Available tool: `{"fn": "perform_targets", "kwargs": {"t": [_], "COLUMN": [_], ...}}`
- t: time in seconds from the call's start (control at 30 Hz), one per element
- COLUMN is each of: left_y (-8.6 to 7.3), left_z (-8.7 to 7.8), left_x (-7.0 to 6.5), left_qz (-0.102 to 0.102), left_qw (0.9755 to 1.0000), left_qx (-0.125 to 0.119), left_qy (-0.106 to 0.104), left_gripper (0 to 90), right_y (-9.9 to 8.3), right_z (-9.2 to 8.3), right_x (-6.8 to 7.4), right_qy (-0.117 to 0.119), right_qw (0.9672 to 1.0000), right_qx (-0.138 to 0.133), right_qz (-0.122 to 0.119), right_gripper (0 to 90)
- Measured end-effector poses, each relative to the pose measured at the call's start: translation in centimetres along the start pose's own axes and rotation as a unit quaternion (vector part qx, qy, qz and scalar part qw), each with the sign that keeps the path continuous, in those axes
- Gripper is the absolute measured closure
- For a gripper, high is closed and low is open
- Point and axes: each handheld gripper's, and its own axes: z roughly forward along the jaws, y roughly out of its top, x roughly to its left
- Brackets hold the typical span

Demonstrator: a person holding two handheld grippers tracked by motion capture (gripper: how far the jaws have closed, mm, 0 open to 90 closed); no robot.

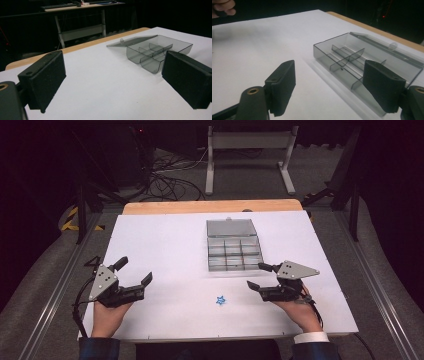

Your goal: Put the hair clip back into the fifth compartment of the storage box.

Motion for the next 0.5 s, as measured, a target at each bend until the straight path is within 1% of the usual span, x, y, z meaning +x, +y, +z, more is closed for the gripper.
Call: {"fn": "perform_targets", "kwargs": {"t": [0.03, 0.07, 0.13, 0.2, 0.27, 0.37, 0.5], "left_y": [0.0, 0.0, 0.0, 0.0, 0.0, -0.1, -0.2], "left_z": [0.0, 0.0, 0.0, 0.0, 0.0, 0.1, 0.2], "left_x": [0.0, 0.0, 0.0, 0.0, 0.0, 0.0, -0.2], "left_qz": [-0.001, -0.001, 0.000, 0.001, 0.004, 0.001, 0.002], "left_qw": [1.0000, 1.0000, 1.0000, 1.0000, 1.0000, 1.0000, 1.0000], "left_qx": [0.000, 0.000, 0.001, 0.000, 0.003, 0.004, 0.005], "left_qy": [-0.001, -0.001, -0.001, 0.000, 0.000, -0.001, -0.003], "left_gripper": [5.7, 5.7, 5.7, 5.7, 5.7, 5.7, 5.7], "right_y": [0.0, -0.1, -0.1, -0.2, -0.3, -0.4, -0.5], "right_z": [0.2, 0.6, 0.7, 1.3, 1.7, 2.1, 2.8], "right_x": [0.1, 0.3, 0.4, 0.8, 1.0, 1.1, 1.6], "right_qy": [0.004, 0.014, 0.017, 0.032, 0.042, 0.050, 0.059], "right_qw": [1.0000, 0.9998, 0.9997, 0.9991, 0.9986, 0.9980, 0.9968], "right_qx": [0.004, 0.012, 0.015, 0.025, 0.033, 0.039, 0.052], "right_qz": [0.000, -0.004, -0.004, -0.007, -0.007, -0.008, -0.012], "right_gripper": [27.5, 28.0, 28.2, 28.6, 28.7, 28.7, 28.1]}}
